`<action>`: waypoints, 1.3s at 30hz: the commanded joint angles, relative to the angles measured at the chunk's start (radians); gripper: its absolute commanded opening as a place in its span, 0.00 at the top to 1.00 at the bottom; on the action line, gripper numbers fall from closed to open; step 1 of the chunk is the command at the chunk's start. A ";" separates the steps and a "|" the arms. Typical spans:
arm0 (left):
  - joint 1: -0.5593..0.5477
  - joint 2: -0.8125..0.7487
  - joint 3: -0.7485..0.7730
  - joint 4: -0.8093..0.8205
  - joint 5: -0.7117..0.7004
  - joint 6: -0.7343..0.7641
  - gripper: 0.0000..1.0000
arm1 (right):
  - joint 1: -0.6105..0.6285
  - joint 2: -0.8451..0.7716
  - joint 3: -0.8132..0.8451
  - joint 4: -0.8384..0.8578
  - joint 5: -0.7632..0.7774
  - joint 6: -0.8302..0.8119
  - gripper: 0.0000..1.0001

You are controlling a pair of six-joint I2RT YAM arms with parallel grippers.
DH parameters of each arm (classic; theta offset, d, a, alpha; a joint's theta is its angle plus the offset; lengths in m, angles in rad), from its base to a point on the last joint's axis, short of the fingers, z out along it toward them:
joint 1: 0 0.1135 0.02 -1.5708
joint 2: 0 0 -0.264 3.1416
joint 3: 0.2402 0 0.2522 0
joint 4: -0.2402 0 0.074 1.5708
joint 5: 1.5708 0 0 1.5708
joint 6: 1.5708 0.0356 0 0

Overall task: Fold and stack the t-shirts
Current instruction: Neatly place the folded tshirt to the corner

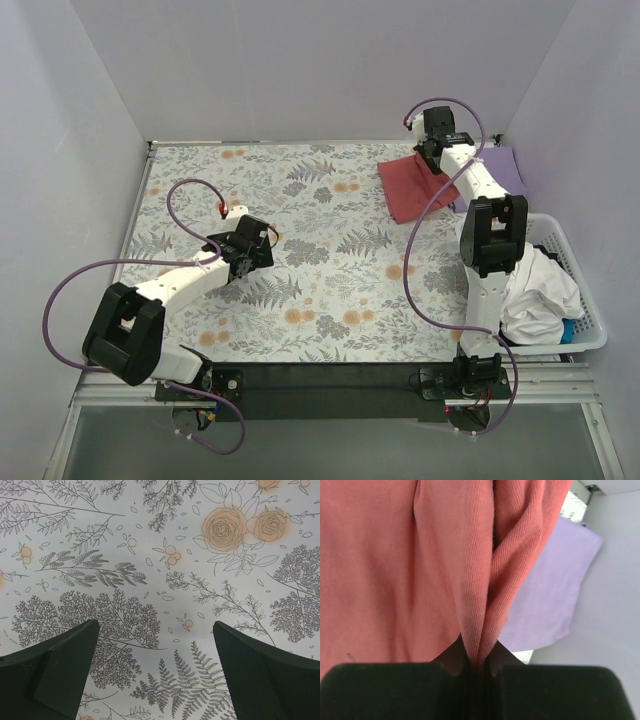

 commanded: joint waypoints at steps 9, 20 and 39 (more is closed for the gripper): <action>-0.003 0.043 0.045 -0.021 -0.067 -0.026 0.02 | -0.019 -0.013 -0.004 0.111 0.231 -0.081 0.99; -0.003 0.063 0.054 -0.021 -0.054 -0.024 0.02 | -0.020 -0.035 -0.013 0.167 0.299 -0.095 0.99; -0.002 0.068 0.056 -0.024 -0.054 -0.024 0.02 | -0.017 -0.111 -0.048 0.304 0.373 -0.173 0.99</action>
